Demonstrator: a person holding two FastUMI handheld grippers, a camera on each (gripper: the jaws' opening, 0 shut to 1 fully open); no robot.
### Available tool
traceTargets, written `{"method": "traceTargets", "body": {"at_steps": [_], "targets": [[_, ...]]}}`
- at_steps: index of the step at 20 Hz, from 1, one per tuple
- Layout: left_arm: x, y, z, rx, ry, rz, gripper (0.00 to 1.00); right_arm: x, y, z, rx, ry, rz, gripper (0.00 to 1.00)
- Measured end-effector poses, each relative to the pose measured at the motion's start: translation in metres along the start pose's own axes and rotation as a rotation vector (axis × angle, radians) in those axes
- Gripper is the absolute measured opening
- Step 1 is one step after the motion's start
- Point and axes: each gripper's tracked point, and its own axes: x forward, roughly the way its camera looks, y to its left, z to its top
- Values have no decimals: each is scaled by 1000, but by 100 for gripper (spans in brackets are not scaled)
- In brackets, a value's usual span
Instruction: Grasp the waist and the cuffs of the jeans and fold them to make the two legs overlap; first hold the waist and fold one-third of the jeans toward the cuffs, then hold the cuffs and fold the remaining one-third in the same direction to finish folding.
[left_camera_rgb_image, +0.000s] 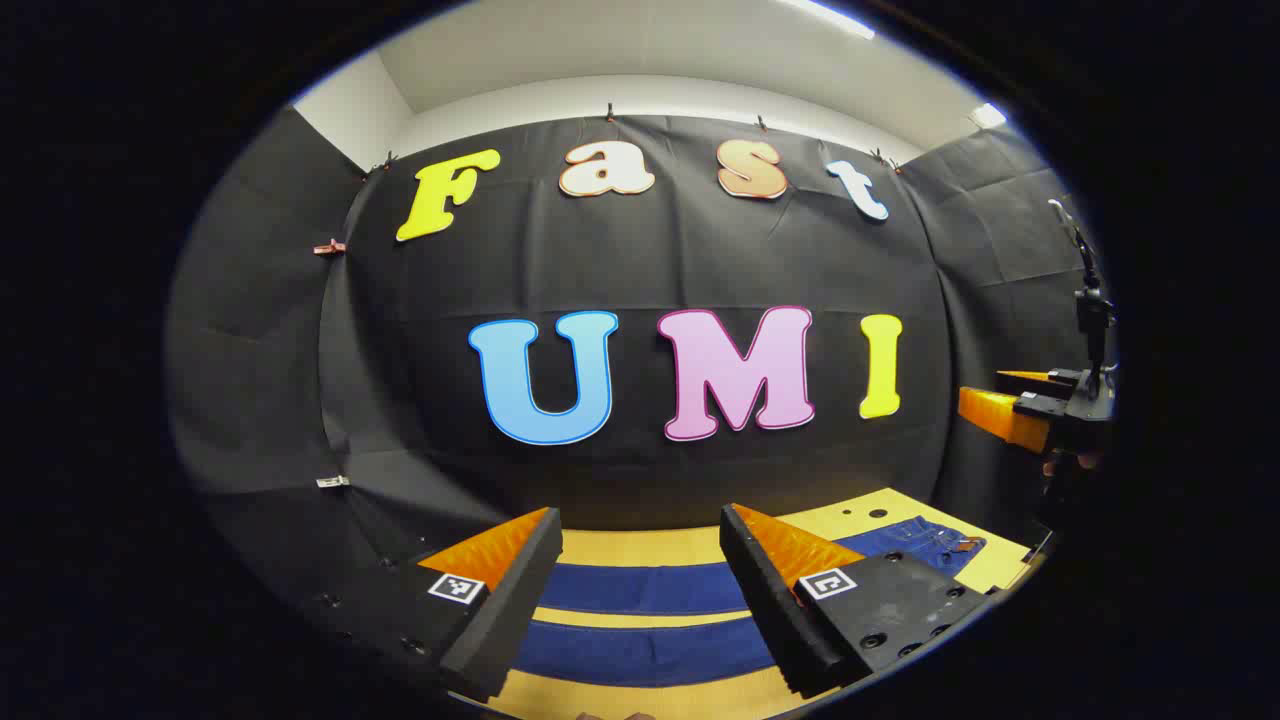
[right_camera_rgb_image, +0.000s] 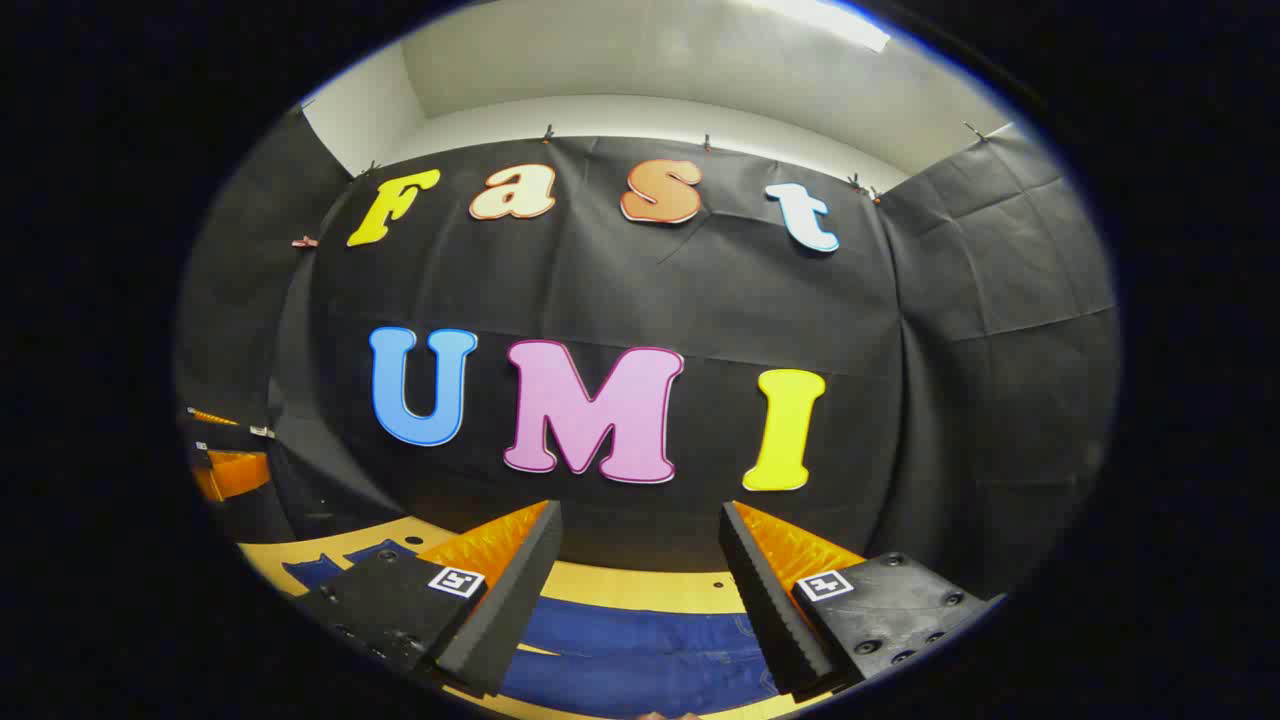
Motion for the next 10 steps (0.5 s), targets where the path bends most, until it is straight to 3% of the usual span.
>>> {"method": "traceTargets", "body": {"at_steps": [5, 10], "targets": [[10, 6, 0, -17, 4, -12, 98, 6, 29, 3, 15, 25, 40, 97], [-1, 23, -4, 3, 15, -61, 98, -9, 37, 3, 12, 50, -19, 97]]}}
